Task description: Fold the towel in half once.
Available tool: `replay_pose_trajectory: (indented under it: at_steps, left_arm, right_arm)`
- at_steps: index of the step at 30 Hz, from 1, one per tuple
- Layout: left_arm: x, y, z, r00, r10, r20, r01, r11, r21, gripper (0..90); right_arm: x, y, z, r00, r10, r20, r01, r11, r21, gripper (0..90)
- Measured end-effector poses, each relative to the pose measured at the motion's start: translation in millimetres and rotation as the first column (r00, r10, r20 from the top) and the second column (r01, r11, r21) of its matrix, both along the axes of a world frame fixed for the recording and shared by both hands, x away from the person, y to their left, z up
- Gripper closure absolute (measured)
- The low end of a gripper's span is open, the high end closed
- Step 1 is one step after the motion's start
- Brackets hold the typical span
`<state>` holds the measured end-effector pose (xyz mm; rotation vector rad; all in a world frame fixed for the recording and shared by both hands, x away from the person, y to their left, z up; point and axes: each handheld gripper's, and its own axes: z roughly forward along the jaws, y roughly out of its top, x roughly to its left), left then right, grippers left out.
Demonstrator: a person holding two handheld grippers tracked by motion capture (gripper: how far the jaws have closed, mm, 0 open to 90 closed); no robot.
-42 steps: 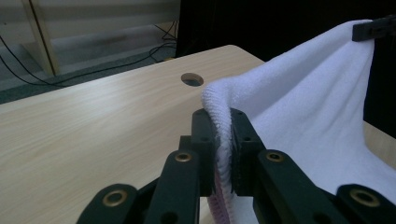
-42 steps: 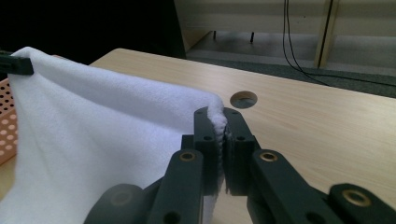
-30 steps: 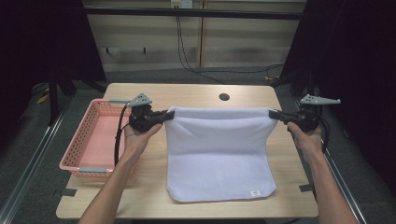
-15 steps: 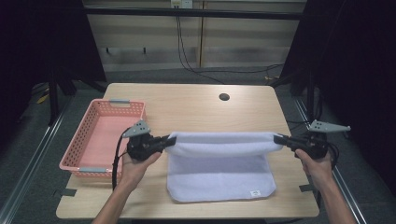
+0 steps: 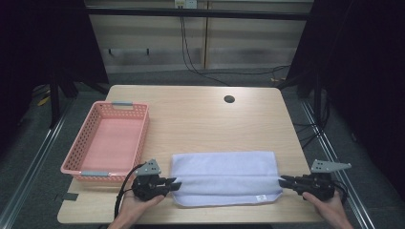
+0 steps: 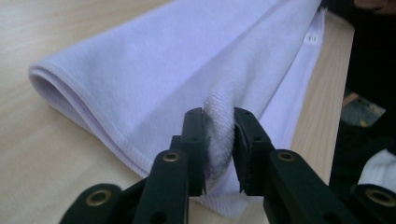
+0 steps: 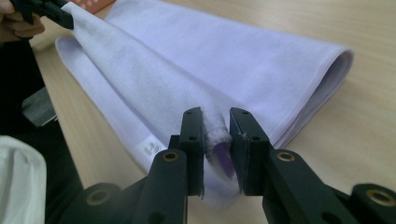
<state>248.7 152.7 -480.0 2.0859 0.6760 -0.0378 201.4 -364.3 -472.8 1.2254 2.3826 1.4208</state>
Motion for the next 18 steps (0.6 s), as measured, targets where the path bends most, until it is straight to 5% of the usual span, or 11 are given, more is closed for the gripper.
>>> replay_pose_trajectory:
  at_steps: [9,14,18]
  left_arm:
    - [-26.9,7.3,0.5,0.9964,-0.083,-0.015,0.083,0.9963,0.021,64.1]
    - [-30.2,17.5,4.3,0.9976,-0.068,-0.014,0.067,0.9975,-0.022,57.0]
    - [-17.5,18.5,10.1,0.9995,-0.03,-0.005,0.029,0.9978,-0.059,56.5]
  right_arm:
    - [-25.6,-0.7,-4.4,0.9975,0.061,-0.037,-0.062,0.9977,-0.026,65.2]
    - [-34.7,1.3,0.9,0.9981,0.059,-0.019,-0.059,0.9975,-0.039,58.6]
    - [-33.2,5.8,9.0,0.9996,0.012,0.025,-0.011,0.9987,-0.05,56.1]
